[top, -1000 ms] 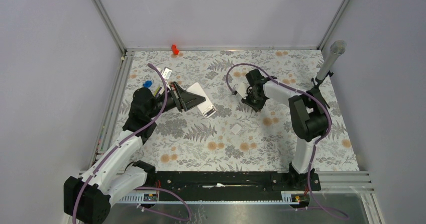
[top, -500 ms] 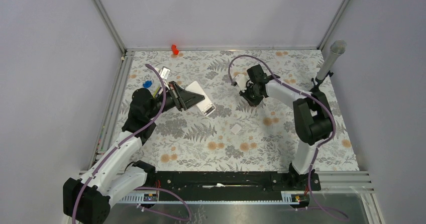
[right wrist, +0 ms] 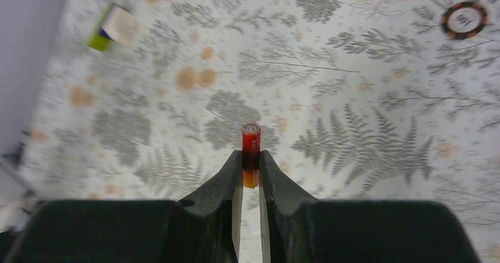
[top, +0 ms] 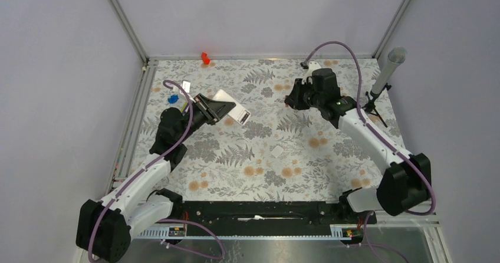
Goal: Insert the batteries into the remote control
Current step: Pick up the battery from the center of the board, then load the battery into the remote control.
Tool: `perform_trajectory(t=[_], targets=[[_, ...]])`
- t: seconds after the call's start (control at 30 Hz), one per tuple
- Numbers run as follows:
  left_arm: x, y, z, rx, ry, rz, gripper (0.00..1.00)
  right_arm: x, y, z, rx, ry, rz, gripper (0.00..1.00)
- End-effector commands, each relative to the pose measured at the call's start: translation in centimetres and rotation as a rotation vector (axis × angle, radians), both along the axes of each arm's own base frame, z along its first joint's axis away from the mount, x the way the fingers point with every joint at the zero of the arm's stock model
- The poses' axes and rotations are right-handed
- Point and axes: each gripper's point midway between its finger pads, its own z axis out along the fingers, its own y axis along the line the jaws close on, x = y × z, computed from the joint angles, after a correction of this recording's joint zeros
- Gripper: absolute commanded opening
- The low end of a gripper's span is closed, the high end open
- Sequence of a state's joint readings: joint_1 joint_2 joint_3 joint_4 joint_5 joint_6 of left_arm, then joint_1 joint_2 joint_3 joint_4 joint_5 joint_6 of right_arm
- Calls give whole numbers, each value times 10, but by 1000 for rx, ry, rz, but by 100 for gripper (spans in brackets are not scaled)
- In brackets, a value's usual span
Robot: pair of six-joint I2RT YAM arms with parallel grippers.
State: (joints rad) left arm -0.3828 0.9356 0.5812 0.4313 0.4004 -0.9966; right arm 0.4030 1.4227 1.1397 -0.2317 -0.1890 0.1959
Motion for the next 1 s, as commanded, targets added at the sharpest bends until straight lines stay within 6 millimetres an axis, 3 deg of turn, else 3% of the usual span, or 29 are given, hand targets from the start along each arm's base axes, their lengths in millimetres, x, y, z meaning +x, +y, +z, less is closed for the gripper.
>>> perform_trajectory(t=[0.0,0.07,0.2,0.3,0.43,0.73,0.97], targets=[[14,2,24,-132,-48,77,0,-17,35,68,497,85,-127,8],[18,1,21,-149,-44,98,0,-28,53,90,629,83,-107,7],[22,-2,20,-203,-25,124,0,-54,88,134,708,-29,-56,8],[23,-1,19,-242,-7,145,0,-63,100,147,752,-24,-90,6],[23,3,16,-293,4,185,0,-68,111,149,785,26,-160,5],[26,19,10,-389,47,282,0,-66,114,136,639,15,-265,6],[25,12,10,-437,73,242,0,-67,128,123,580,44,-262,7]])
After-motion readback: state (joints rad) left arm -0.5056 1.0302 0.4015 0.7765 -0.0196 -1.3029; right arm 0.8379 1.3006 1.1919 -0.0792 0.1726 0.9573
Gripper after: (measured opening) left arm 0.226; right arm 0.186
